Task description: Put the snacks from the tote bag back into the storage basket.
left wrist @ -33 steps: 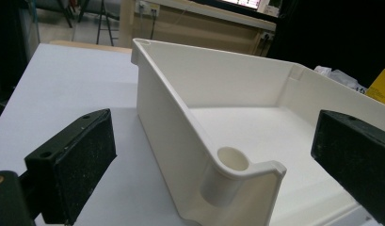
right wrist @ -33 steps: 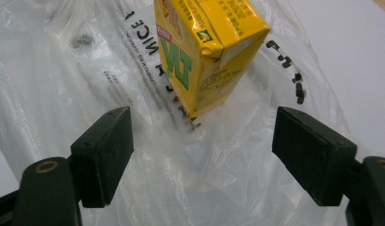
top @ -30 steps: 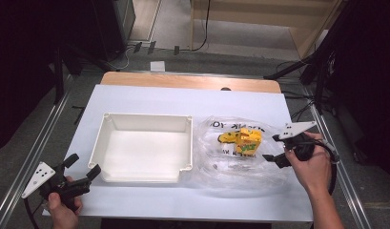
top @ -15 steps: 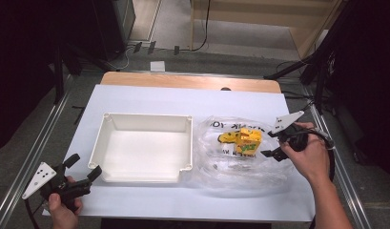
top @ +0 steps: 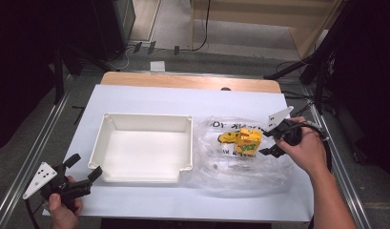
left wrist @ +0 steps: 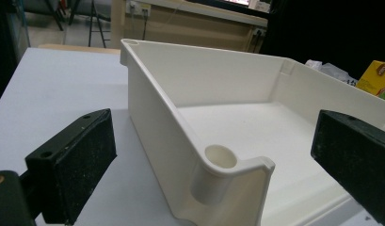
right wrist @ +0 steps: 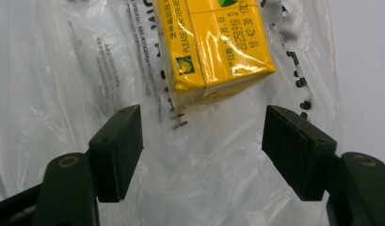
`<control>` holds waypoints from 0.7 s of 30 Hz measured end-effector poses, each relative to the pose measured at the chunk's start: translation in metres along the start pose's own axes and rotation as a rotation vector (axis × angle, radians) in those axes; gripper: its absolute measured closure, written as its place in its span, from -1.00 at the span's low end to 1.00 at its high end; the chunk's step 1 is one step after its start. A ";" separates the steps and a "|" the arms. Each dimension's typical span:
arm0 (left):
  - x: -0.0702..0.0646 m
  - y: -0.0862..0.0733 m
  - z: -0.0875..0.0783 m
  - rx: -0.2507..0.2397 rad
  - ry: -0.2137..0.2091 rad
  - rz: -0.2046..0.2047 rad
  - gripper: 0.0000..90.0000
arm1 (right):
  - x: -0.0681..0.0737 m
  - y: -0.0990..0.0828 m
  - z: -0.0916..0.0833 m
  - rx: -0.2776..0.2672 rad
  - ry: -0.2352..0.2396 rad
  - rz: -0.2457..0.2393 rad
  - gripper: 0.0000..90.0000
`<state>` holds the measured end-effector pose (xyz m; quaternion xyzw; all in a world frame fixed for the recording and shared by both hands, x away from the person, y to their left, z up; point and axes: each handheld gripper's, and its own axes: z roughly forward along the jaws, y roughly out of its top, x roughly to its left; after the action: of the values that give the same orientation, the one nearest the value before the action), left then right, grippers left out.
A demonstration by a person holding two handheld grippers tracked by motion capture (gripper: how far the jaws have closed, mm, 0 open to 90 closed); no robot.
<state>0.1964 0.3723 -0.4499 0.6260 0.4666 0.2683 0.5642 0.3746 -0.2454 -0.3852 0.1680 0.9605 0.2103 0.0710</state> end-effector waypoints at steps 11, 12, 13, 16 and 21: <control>0.000 0.000 0.000 0.001 -0.002 0.001 -0.97 | -0.005 0.011 0.006 0.053 0.000 -0.040 -0.24; 0.000 0.000 0.000 0.001 -0.002 0.001 -0.98 | -0.005 0.013 0.006 0.064 0.005 -0.033 -0.24; 0.000 0.000 0.000 0.000 -0.002 0.000 -0.98 | -0.005 0.013 0.006 0.064 0.005 -0.033 -0.24; 0.000 0.000 0.000 -0.001 -0.004 -0.002 -0.98 | -0.007 0.019 0.007 0.073 0.000 -0.059 -0.25; 0.000 0.000 0.000 0.001 -0.004 -0.002 -0.97 | -0.007 0.025 0.008 0.081 -0.002 -0.068 -0.27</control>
<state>0.1965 0.3727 -0.4500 0.6263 0.4662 0.2666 0.5651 0.3907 -0.2232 -0.3811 0.1384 0.9733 0.1685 0.0719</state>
